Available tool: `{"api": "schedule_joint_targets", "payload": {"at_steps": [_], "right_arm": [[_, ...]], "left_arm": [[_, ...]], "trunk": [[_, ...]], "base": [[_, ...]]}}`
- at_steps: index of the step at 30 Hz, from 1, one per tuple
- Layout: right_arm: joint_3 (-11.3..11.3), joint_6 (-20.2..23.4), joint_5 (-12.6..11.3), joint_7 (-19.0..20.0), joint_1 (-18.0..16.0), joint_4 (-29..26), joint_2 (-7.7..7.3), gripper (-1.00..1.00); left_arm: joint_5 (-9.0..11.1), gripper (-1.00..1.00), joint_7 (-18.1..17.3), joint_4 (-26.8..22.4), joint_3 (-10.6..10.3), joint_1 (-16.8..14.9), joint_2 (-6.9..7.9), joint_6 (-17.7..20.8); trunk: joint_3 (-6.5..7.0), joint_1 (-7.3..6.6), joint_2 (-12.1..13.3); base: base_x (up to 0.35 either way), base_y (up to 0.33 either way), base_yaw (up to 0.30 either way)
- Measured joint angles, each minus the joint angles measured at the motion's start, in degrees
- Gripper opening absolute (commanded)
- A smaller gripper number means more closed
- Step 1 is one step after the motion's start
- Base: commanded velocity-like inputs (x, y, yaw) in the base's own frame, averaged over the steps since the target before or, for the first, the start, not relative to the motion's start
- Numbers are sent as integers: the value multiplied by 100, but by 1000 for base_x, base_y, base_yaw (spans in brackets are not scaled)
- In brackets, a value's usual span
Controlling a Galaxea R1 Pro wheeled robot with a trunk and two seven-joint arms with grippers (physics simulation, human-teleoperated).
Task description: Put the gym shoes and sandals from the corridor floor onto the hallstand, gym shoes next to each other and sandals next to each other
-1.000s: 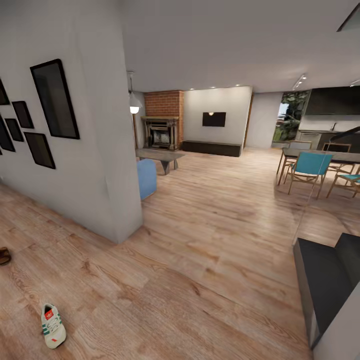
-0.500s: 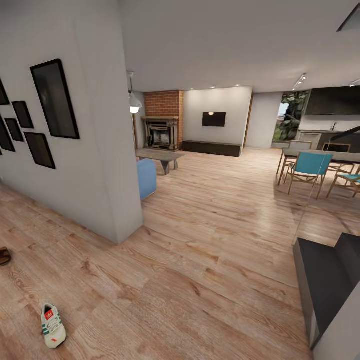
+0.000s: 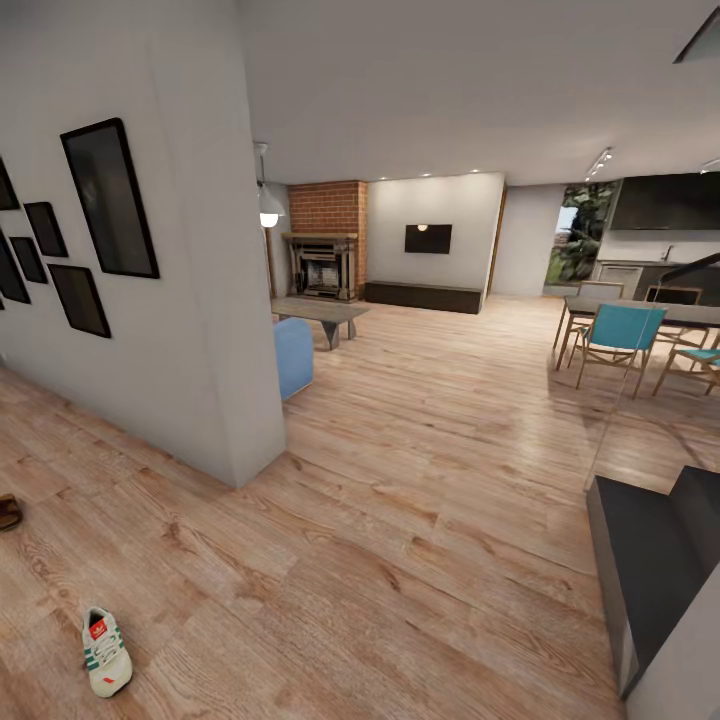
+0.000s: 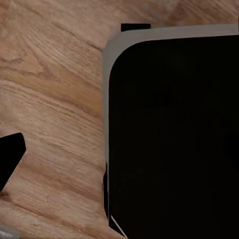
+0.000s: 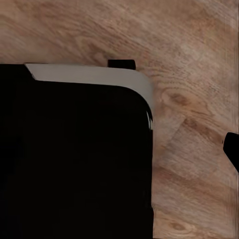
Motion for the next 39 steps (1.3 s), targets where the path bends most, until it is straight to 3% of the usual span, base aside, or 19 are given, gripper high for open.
{"api": "schedule_joint_targets", "payload": {"at_steps": [5, 9, 23, 24, 25, 26, 39], "right_arm": [[-36, -160, -17, -6, -4, -162, -161, 100], [-44, -289, -20, -7, -5, -291, -280, 100], [-43, -738, -32, 40, -5, -743, -298, 100], [-44, -929, -32, 42, -3, -1113, -297, 100], [-43, -942, -32, 43, -3, -1989, -298, 100], [-40, -947, -29, 44, -11, -2471, -299, 100], [-43, -966, -30, 36, -6, -2439, -293, 100]], "left_arm": [[14, 100, 14, -162, 11, -117, 117, 1], [18, 100, 17, -292, 11, -130, 123, -4], [25, 100, -25, -746, -4, -207, 38, -320], [28, 100, -25, -1036, -4, -204, 38, -1075], [30, 100, -28, -1922, -4, -204, 38, -1150], [31, 100, -28, -2318, -7, -214, 38, -1194], [56, 100, -29, -2257, 53, -186, 71, -1375]], "trunk": [[0, 0, 0], [0, 0, 0], [0, 0, 0], [-1, 0, 0], [-1, 0, 0], [2, 0, 0], [0, 1, 0]], "base": [[0, 0, 0], [0, 0, 0], [0, 18, 0], [-15, 143, 0], [-30, 173, 0], [-46, 197, 0], [-96, 276, 13]]}}
